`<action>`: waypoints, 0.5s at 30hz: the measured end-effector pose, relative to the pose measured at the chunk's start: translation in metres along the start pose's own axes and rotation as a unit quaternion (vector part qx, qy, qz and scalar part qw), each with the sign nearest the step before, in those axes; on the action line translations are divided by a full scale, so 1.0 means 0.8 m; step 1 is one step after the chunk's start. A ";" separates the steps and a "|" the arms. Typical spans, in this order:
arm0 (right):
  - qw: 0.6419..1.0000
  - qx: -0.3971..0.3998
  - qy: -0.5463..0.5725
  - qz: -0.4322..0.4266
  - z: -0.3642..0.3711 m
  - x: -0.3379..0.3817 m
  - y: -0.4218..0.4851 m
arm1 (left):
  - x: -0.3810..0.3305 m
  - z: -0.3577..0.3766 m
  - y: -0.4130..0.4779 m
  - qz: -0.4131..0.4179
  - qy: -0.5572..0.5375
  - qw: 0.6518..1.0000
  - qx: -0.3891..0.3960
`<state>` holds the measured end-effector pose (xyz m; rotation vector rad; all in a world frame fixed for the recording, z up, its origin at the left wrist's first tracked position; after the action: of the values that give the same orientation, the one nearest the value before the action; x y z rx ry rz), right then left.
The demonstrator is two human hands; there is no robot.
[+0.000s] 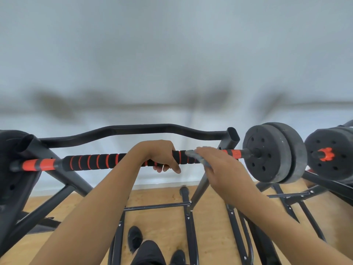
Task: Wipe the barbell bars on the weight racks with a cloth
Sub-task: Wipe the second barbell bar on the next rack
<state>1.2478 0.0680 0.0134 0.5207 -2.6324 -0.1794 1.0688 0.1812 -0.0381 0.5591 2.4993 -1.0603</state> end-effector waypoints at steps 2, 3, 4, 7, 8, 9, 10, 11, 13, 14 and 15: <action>0.997 -0.053 0.037 0.038 -0.021 -0.005 0.023 | -0.006 -0.003 -0.008 0.030 0.045 0.996 -0.073; 0.996 -0.077 0.033 0.041 -0.027 -0.006 0.032 | -0.008 -0.004 -0.014 0.037 0.096 0.986 -0.131; 0.995 -0.094 0.016 0.032 -0.028 -0.007 0.039 | -0.010 -0.002 -0.021 0.037 0.161 0.967 -0.193; 0.997 -0.054 -0.056 -0.017 0.009 -0.001 0.046 | -0.013 0.024 -0.031 0.028 0.283 0.905 -0.316; 0.996 -0.027 -0.079 -0.024 0.028 0.000 0.044 | -0.013 0.035 -0.031 0.029 0.289 0.894 -0.341; 0.995 -0.009 -0.097 -0.022 0.045 0.000 0.040 | -0.012 0.041 -0.030 0.026 0.295 0.885 -0.360; 0.994 -0.005 -0.109 -0.016 0.058 -0.001 0.035 | -0.012 0.043 -0.028 0.020 0.303 0.878 -0.369; 0.993 -0.006 -0.120 -0.011 0.065 -0.003 0.030 | -0.012 0.040 -0.025 0.013 0.310 0.877 -0.368; 0.990 -0.009 -0.139 -0.018 0.068 -0.006 0.026 | -0.012 0.031 -0.016 0.005 0.296 0.894 -0.336; 0.989 -0.005 -0.145 -0.023 0.068 -0.007 0.024 | -0.010 0.026 -0.011 0.004 0.276 0.912 -0.303; 0.989 -0.003 -0.147 -0.026 0.067 -0.006 0.023 | -0.009 0.021 -0.006 0.004 0.252 0.933 -0.255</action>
<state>1.2211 0.0887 -0.0326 0.6008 -2.9050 -0.3002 1.0752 0.1640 -0.0427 0.7429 3.0432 -0.2317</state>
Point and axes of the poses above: each hand's wrist, its own y-axis towards the middle knuckle, its own z-axis out of the palm, x = y × z, the point moved 4 cm from there along y, towards the middle knuckle, and after that the axes turned 6 degrees about y, right-handed, at the moved point
